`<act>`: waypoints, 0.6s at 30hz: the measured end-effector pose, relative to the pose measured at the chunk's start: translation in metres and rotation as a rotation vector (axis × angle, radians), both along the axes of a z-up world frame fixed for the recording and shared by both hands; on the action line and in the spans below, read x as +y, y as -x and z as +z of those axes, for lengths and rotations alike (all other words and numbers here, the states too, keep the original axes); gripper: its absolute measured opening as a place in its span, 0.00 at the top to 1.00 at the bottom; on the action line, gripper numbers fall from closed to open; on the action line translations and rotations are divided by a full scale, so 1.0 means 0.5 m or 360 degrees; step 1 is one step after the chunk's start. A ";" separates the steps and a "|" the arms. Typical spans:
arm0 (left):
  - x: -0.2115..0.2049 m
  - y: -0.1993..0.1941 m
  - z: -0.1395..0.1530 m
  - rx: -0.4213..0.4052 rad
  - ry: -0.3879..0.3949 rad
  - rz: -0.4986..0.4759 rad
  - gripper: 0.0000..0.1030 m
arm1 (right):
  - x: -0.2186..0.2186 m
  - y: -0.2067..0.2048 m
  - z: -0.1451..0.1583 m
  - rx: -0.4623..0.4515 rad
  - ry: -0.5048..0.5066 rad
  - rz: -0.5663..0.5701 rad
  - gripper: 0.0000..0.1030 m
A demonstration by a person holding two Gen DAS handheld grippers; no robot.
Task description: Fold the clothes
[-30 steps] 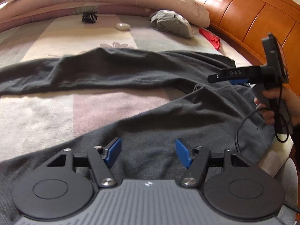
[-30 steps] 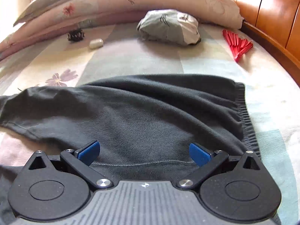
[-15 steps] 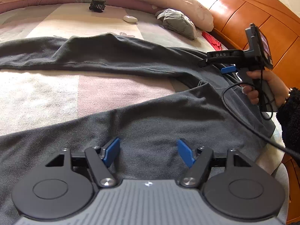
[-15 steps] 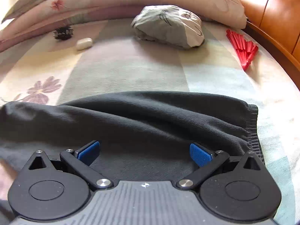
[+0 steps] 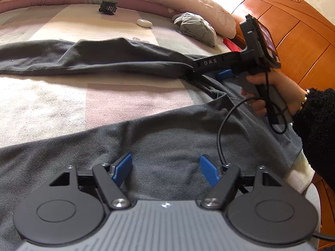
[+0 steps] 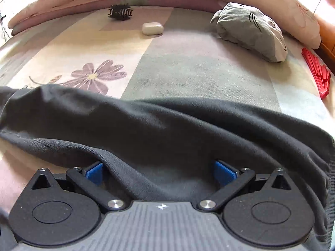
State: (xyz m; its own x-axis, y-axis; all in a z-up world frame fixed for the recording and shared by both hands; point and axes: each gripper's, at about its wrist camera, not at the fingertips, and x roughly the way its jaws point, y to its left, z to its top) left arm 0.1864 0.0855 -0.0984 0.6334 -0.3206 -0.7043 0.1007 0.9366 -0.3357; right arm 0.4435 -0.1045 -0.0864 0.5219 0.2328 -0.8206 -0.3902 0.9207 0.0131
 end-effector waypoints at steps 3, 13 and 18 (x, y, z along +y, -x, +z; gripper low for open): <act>-0.003 0.001 0.000 -0.0007 -0.0002 -0.0003 0.26 | -0.002 -0.009 0.004 0.0008 -0.0021 0.0020 0.00; 0.001 0.012 0.022 -0.0010 -0.0004 0.0008 0.26 | -0.091 0.154 0.079 -0.0026 -0.0146 0.0140 0.00; -0.002 0.024 0.015 0.0043 -0.0061 0.0012 0.26 | -0.161 0.262 0.052 -0.0047 -0.0046 0.0117 0.00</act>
State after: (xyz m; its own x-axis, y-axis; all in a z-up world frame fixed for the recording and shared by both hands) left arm 0.1745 0.0845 -0.0909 0.6160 -0.2884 -0.7330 0.0849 0.9494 -0.3022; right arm 0.3123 -0.1848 -0.0602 0.5262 0.2951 -0.7976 -0.4574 0.8888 0.0271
